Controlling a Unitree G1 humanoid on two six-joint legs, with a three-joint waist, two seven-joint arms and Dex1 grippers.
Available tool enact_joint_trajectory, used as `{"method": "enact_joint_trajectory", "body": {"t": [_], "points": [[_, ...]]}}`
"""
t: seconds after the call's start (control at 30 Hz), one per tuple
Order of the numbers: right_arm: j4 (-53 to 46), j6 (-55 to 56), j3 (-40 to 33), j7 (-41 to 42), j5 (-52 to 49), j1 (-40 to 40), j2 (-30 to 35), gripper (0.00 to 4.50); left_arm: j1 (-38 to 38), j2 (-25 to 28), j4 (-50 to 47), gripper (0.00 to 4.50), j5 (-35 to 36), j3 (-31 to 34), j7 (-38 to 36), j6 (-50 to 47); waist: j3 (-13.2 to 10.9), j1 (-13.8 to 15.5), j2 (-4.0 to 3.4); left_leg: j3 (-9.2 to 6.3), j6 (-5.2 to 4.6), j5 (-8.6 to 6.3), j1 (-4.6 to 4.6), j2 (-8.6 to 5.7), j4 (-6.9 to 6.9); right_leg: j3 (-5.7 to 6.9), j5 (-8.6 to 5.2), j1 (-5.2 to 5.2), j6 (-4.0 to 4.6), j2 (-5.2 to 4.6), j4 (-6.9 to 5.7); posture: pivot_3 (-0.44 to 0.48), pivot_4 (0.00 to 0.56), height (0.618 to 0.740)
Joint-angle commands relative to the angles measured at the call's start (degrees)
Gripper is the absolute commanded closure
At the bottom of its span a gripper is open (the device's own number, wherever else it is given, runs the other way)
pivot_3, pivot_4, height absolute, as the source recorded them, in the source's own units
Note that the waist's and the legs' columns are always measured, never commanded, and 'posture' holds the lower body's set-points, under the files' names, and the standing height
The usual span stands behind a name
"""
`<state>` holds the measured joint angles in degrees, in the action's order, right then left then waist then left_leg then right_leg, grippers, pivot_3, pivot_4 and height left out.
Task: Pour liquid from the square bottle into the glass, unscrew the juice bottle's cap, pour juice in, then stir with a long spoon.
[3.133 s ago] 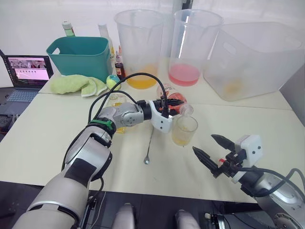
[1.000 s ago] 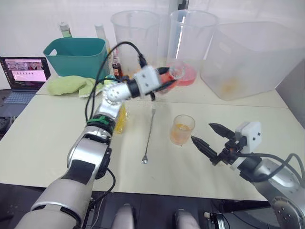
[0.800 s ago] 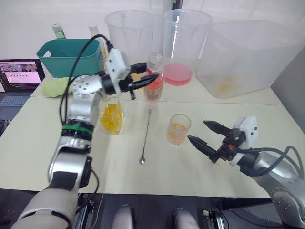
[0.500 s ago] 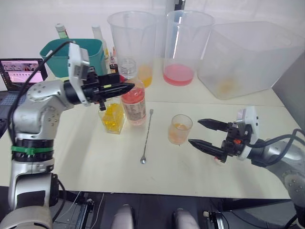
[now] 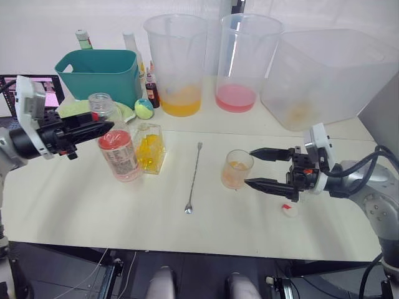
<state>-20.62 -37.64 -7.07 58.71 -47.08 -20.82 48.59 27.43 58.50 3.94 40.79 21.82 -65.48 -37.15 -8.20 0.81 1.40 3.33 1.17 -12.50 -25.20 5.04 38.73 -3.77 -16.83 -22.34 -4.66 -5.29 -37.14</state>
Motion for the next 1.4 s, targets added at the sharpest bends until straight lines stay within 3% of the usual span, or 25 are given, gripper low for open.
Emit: {"method": "enact_joint_trajectory", "body": {"t": [0.03,0.17,0.47,0.63,0.87,1.17,1.4], "points": [[-0.9,1.7,-0.2,0.7,1.3,-0.2,-0.3,0.05,1.0,1.9,4.1,3.27,-2.1,2.3,-1.6,4.5,0.0,0.0,0.01,0.00,0.00,0.00,0.00,0.00,0.00,0.00,0.00,0.00,0.00,0.00,0.00,0.000,0.150,0.730],[-1.5,2.2,-0.6,0.6,2.5,1.3,-0.6,0.05,5.4,0.6,12.5,3.27,-8.1,-0.1,0.7,12.6,-0.1,0.1,0.11,0.01,0.00,0.00,0.00,0.00,0.00,0.01,0.00,-0.01,0.01,0.01,-0.01,0.000,0.150,0.730],[-3.9,1.8,-2.1,-1.4,3.0,4.3,-1.3,0.05,14.4,-9.2,24.5,3.27,-16.0,-3.3,9.5,24.6,0.0,0.8,0.20,0.01,0.00,0.00,-0.01,-0.01,-0.01,0.01,0.00,0.00,0.01,0.00,0.00,0.000,0.150,0.730],[-5.0,0.9,-3.0,-2.8,2.0,4.9,-1.4,0.05,15.0,-12.4,28.4,3.27,-17.2,-3.9,10.3,26.9,-0.1,0.5,0.27,0.01,0.00,0.00,-0.02,0.00,0.00,0.02,0.00,-0.01,0.01,0.01,0.00,0.000,0.150,0.730],[-5.2,0.4,-5.3,-3.3,1.4,6.3,-0.7,0.05,13.0,-13.9,26.6,3.27,-17.9,-4.2,12.2,25.9,-0.1,0.6,0.26,0.00,0.00,0.00,-0.01,0.00,0.02,0.02,0.00,0.03,0.01,0.00,-0.01,0.000,0.150,0.730],[-5.6,-0.8,-10.5,-5.6,-1.3,8.6,-0.9,0.00,11.0,-11.1,21.9,0.05,-13.5,-0.4,10.2,20.0,-0.1,0.4,0.26,0.00,0.00,0.00,-0.01,0.00,0.01,0.02,0.00,0.02,0.01,0.01,-0.02,0.000,0.150,0.730],[-6.3,-2.6,-20.7,-9.1,-4.3,15.8,-0.4,0.00,1.8,-5.2,18.2,0.02,-8.7,7.0,5.7,15.4,-0.1,-0.1,0.26,0.00,0.00,0.00,0.01,0.01,-0.08,0.01,0.00,0.00,0.01,0.00,-0.02,0.000,0.150,0.730]]}}
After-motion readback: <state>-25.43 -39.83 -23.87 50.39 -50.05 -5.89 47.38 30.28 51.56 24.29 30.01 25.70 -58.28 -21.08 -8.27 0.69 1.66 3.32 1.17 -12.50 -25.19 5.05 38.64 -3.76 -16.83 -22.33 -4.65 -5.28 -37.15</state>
